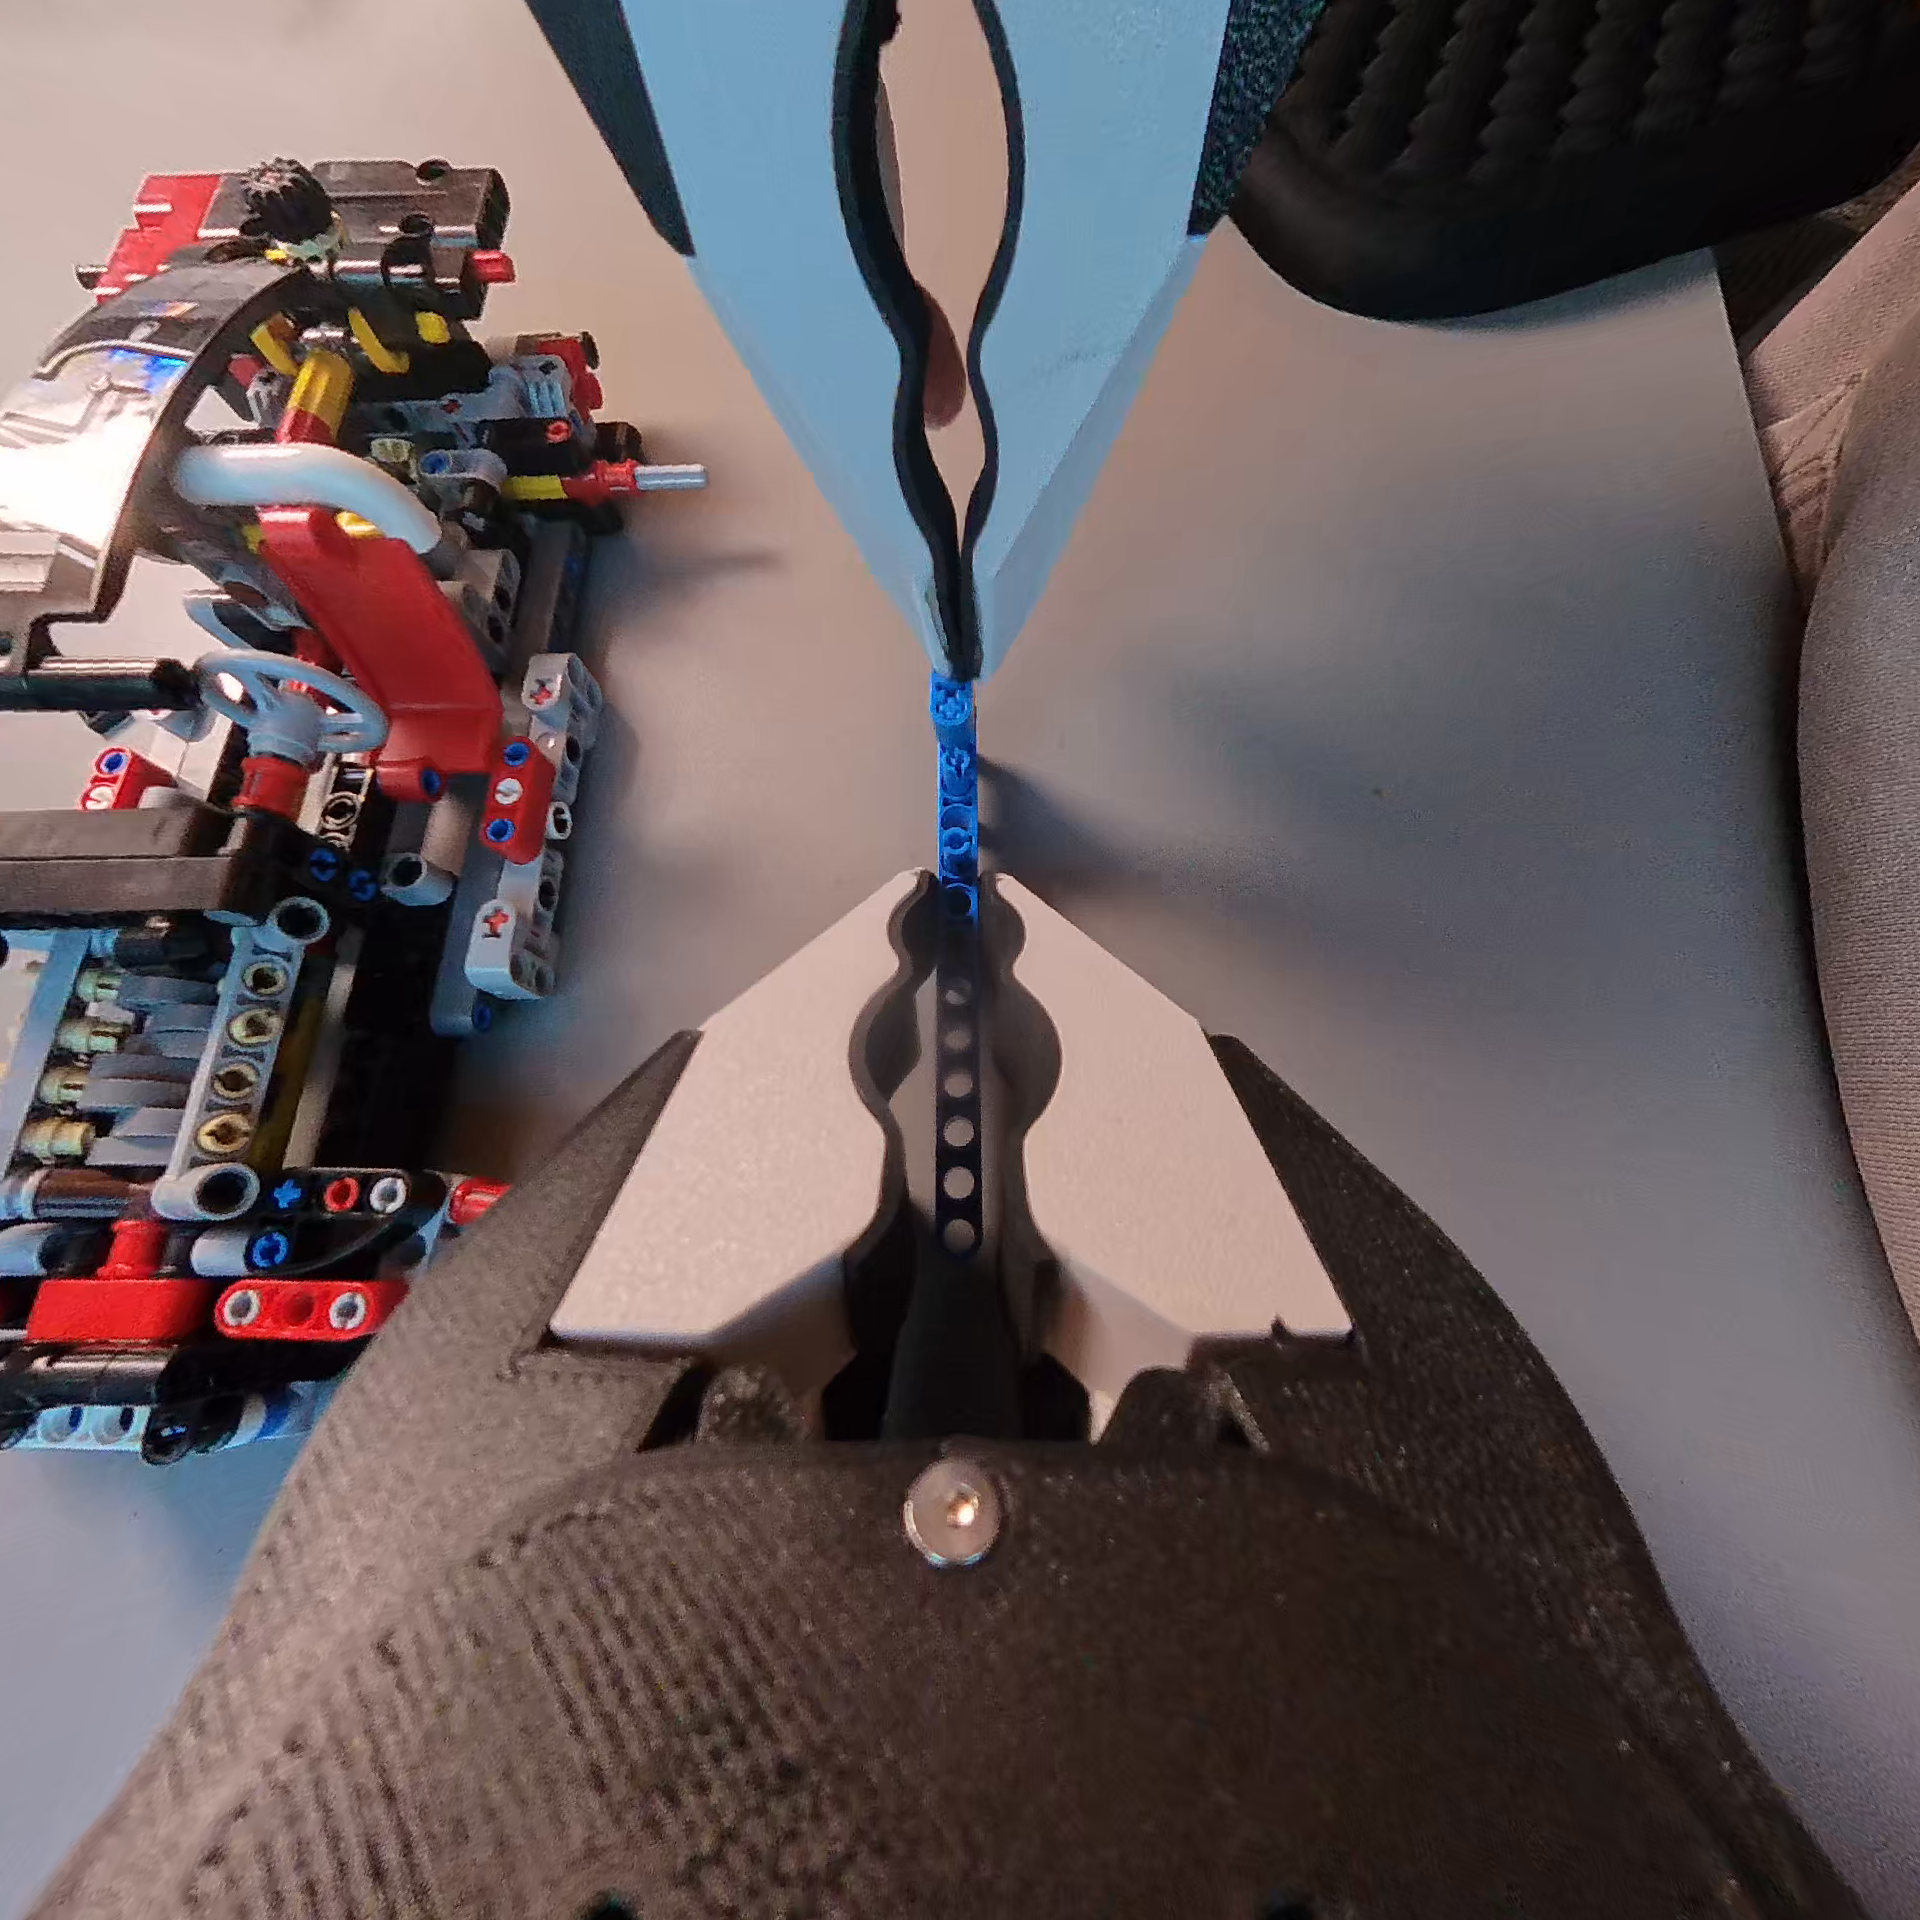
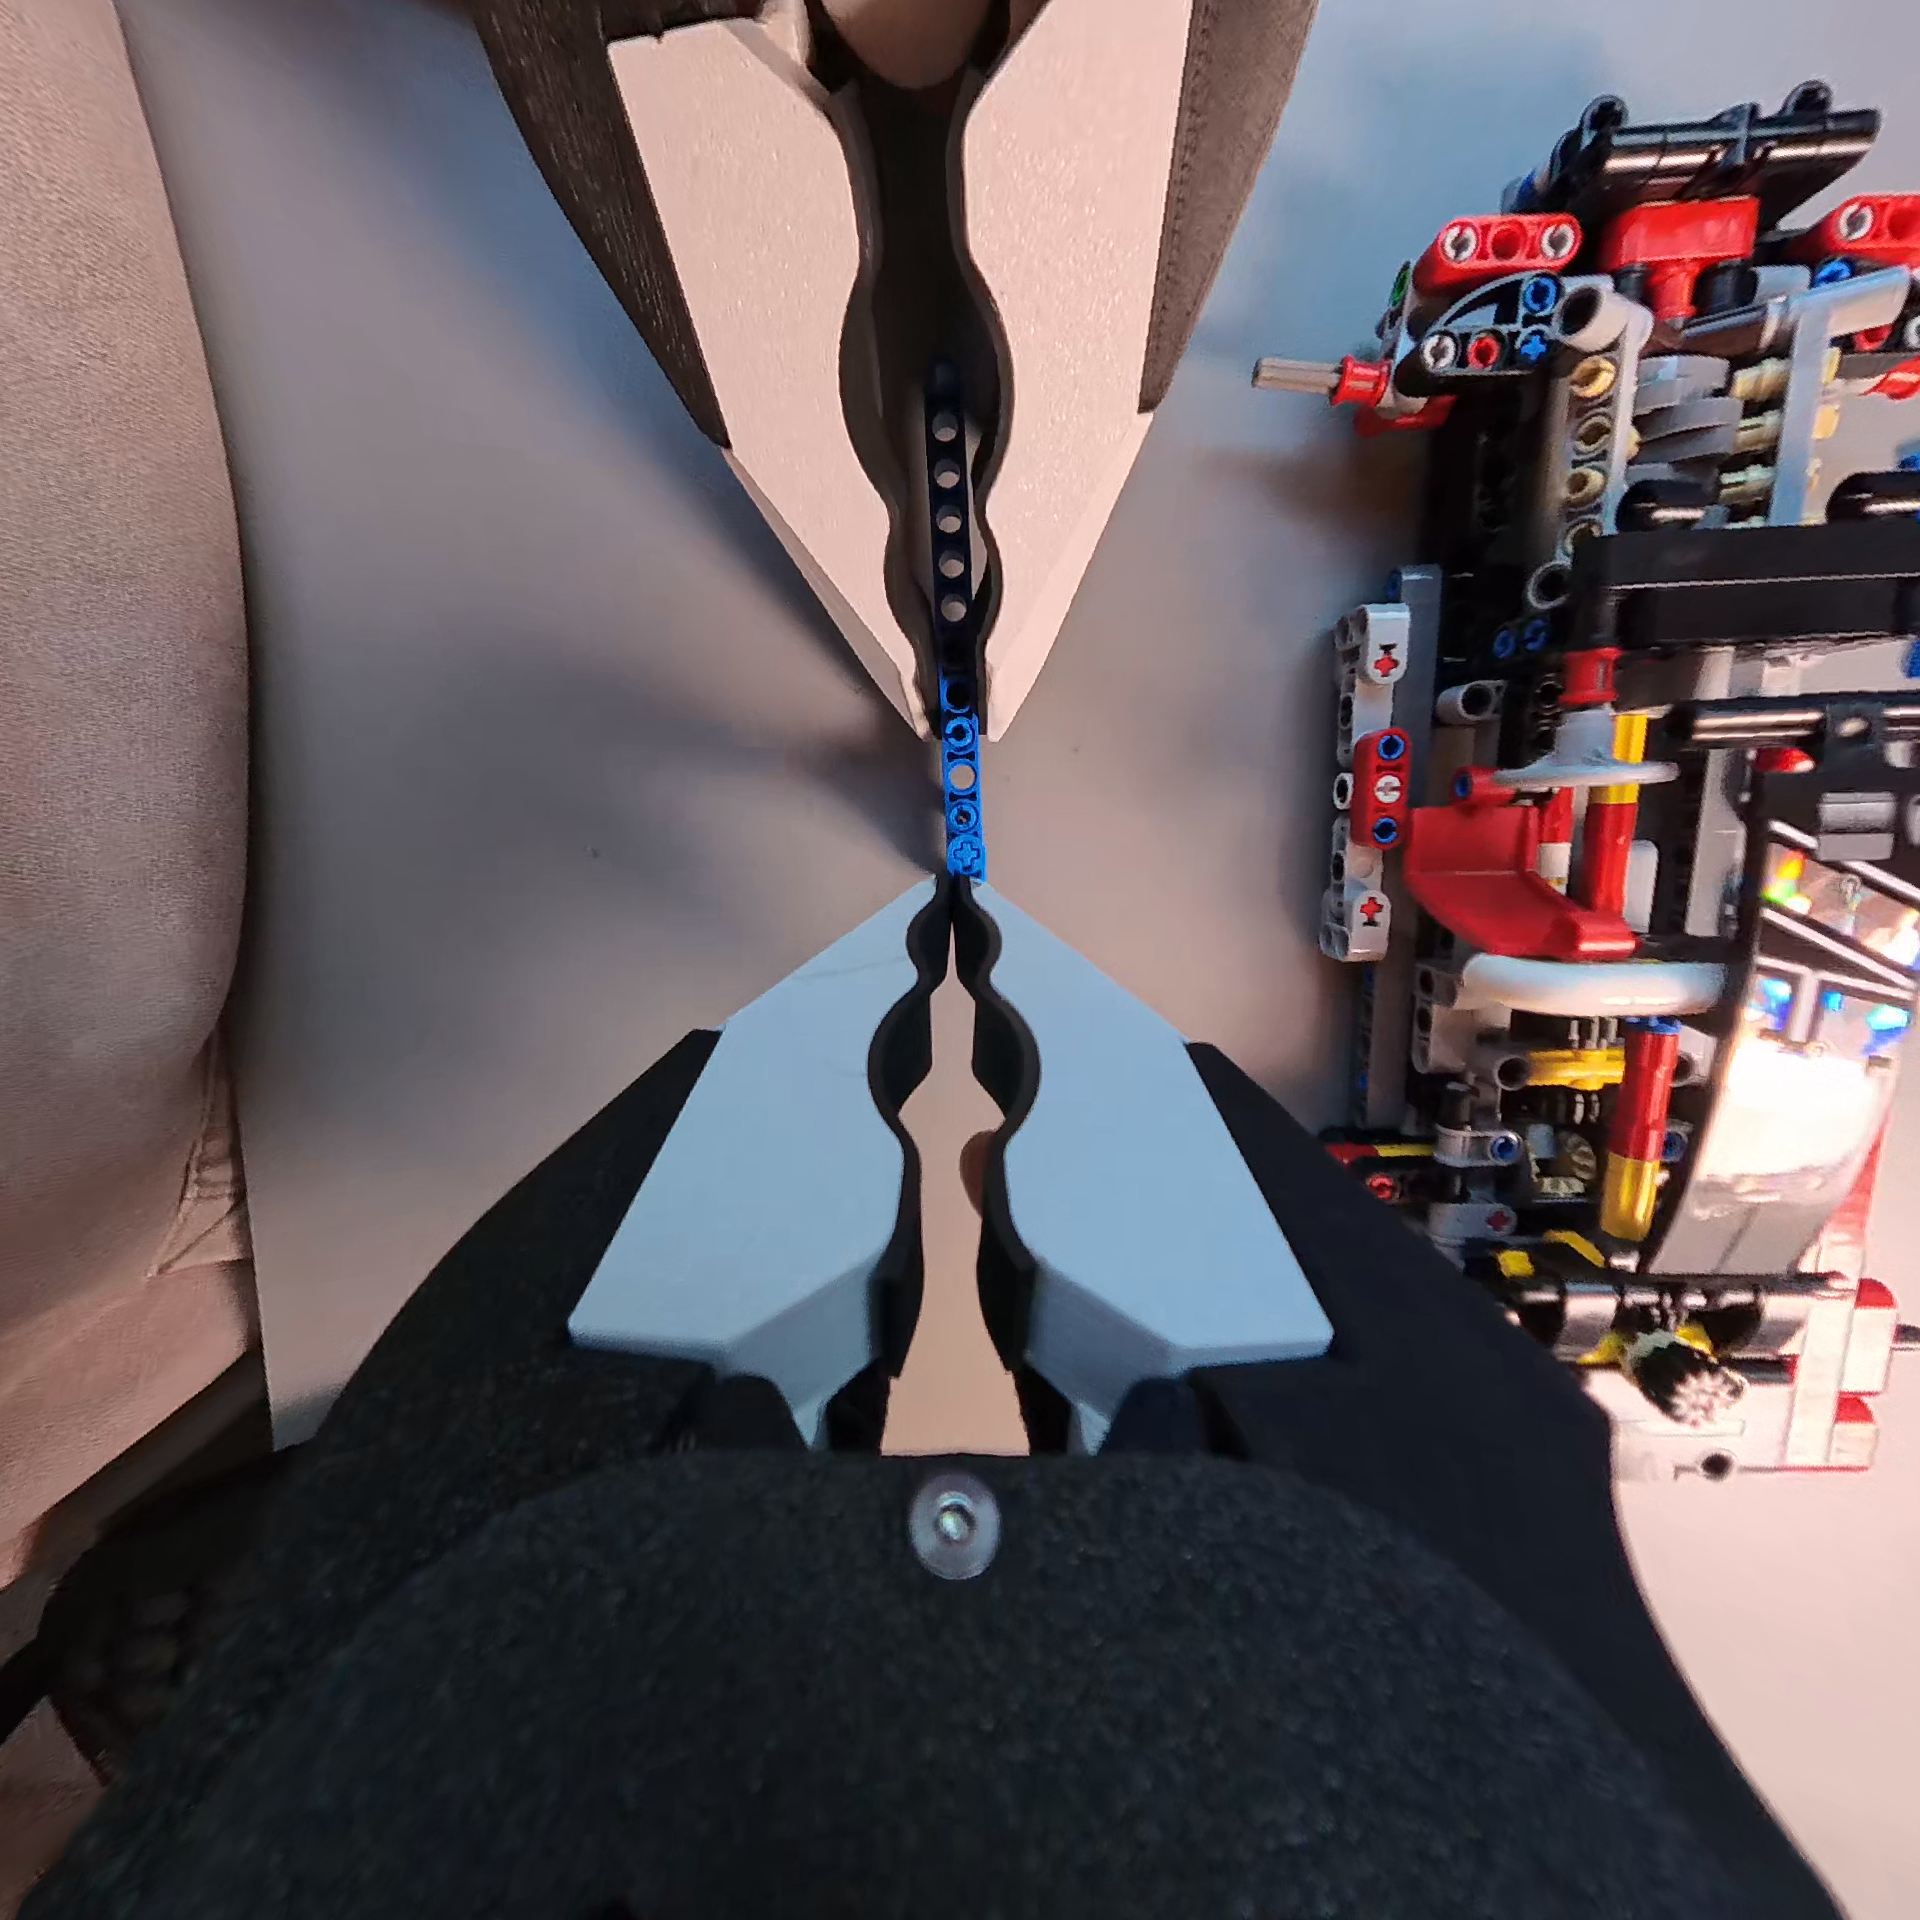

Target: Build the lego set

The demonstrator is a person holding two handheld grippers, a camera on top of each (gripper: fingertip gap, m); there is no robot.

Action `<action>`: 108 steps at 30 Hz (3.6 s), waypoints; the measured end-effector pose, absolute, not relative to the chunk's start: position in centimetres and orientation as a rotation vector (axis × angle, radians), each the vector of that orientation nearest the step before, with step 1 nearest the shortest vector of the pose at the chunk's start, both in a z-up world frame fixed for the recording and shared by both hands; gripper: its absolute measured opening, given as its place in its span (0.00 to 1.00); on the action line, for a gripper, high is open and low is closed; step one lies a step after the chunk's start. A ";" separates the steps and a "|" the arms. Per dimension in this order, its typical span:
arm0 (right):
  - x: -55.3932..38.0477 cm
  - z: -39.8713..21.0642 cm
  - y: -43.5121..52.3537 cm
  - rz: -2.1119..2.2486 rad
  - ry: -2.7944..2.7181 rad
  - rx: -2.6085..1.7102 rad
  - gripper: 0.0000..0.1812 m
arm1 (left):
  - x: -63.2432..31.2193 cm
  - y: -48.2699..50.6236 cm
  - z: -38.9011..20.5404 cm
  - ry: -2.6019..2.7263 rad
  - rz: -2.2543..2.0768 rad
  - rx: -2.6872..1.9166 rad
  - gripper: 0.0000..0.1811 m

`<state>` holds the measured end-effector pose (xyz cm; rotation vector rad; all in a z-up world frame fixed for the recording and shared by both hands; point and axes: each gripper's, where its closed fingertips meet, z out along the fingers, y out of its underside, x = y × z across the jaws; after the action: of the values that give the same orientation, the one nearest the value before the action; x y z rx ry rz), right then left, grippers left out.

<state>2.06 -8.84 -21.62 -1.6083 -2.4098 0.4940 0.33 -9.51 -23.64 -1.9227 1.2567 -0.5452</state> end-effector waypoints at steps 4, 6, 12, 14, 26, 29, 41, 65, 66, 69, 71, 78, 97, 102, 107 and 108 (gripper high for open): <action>2.1 -21.6 -8.7 0.480 -2.412 -1.694 0.00 | 0.3 -9.5 -23.6 1.259 -0.544 -1.922 0.03; 2.0 -21.7 -8.8 0.471 -2.411 -1.725 0.00 | 0.3 -9.5 -23.6 1.261 -0.541 -1.919 0.03; 2.5 -22.3 -8.5 0.459 -2.352 -1.803 0.00 | 0.1 -9.5 -23.6 1.248 -0.534 -1.925 0.04; 1.1 -19.4 -6.2 0.350 -2.267 -1.668 0.00 | -0.1 -9.4 -23.6 1.231 -0.549 -1.941 0.03; 0.0 -16.7 -7.2 0.895 -1.842 -1.593 0.06 | 0.0 -9.9 -23.7 1.287 -0.519 -1.896 0.12; -0.5 -13.6 -8.1 1.121 -1.611 -1.395 0.10 | 0.3 -9.7 -21.3 1.186 -0.663 -1.831 0.18; 2.0 -6.0 -11.4 1.889 -1.036 -1.068 0.00 | 2.2 -10.1 -7.3 0.788 -0.996 -1.349 0.10; 2.5 -6.1 -11.6 2.120 -1.056 -1.028 0.03 | 2.6 -10.7 -6.9 0.815 -0.969 -1.283 0.02; 2.4 -6.3 -11.7 2.095 -1.074 -1.032 0.03 | 2.6 -10.6 -7.0 0.811 -0.972 -1.288 0.02; 2.0 -7.0 -11.8 2.006 -1.125 -1.038 0.03 | 2.5 -10.3 -7.3 0.798 -0.988 -1.308 0.02; 2.0 -7.0 -11.7 1.990 -1.120 -1.038 0.03 | 2.4 -10.2 -7.3 0.791 -1.005 -1.309 0.02; 1.8 -7.4 -11.2 1.907 -1.142 -1.054 0.03 | 2.3 -10.2 -7.7 0.798 -1.031 -1.331 0.04; 1.8 -6.8 -11.1 1.680 -1.190 -0.973 0.00 | 2.3 -9.7 -8.9 0.889 -0.854 -1.373 0.02; 2.2 -7.4 -10.5 1.667 -1.178 -0.999 0.00 | 2.1 -9.8 -9.6 0.876 -0.906 -1.391 0.03; 2.1 -7.5 -10.8 1.659 -1.200 -0.978 0.00 | 2.5 -10.3 -9.2 0.870 -0.974 -1.353 0.04; 2.1 -7.5 -10.8 1.659 -1.200 -0.978 0.00 | 2.5 -10.4 -9.0 0.862 -0.990 -1.341 0.03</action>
<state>2.08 -10.75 -7.54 -0.9778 -1.2001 1.6587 2.47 -10.39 -9.03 -1.3409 0.8624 -0.9901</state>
